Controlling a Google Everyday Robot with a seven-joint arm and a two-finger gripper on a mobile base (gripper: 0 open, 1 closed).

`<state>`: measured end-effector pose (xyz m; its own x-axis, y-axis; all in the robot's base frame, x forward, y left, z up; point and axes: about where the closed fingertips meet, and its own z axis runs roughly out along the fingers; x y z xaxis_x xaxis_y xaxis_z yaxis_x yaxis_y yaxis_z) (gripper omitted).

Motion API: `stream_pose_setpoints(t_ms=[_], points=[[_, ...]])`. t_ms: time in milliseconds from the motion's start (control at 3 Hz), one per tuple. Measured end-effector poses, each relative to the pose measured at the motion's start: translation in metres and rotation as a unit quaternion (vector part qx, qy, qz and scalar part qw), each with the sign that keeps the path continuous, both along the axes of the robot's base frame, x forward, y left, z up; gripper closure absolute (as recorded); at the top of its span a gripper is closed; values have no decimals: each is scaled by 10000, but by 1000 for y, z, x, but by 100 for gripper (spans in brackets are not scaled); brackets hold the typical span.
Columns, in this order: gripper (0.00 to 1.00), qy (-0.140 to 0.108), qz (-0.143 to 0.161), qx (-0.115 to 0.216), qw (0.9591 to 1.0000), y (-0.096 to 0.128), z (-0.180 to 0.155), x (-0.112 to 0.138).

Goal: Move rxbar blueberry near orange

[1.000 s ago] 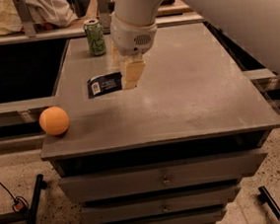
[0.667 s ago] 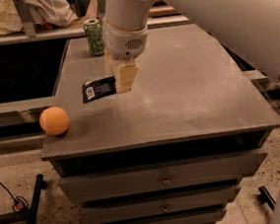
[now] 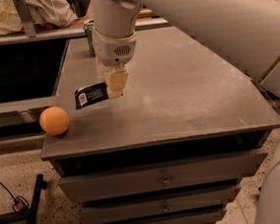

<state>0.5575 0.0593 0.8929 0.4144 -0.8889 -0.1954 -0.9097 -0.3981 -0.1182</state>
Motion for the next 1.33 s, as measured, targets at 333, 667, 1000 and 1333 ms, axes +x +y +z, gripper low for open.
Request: stream_pose_setpoints(t_ms=[333,667,1000,1333], points=[[100,36,34,-32,10000,10,-11,0],[100,66,55,-65,9999,17,-20,0],[100,92,69,-99,9999,21,-29,-1],[82,74,70,-78,9999,23,-30,0]])
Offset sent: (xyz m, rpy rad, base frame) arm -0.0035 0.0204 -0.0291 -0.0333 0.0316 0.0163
